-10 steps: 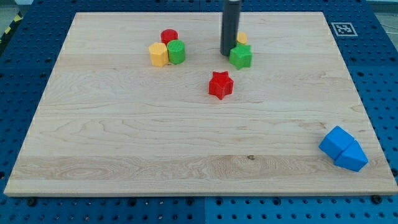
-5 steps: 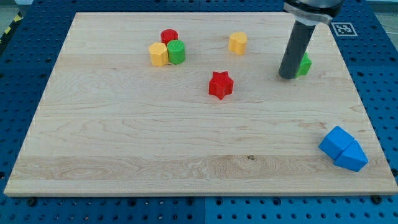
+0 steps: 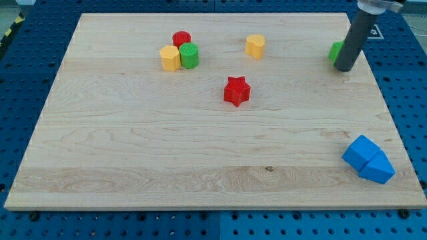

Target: Push the green star to the top right side of the board

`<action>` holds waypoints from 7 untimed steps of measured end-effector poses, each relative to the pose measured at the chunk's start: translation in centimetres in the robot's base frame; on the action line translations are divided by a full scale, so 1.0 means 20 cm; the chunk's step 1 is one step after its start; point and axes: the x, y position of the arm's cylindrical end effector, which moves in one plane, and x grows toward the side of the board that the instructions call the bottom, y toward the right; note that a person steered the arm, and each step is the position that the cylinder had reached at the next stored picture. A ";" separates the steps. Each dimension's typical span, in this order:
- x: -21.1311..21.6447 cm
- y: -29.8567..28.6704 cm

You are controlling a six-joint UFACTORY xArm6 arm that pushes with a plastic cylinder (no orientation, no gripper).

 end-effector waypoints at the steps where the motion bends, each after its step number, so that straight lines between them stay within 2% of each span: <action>1: -0.08 0.06; 2: -0.13 0.12; 5: -0.25 0.04; 7: -0.35 0.11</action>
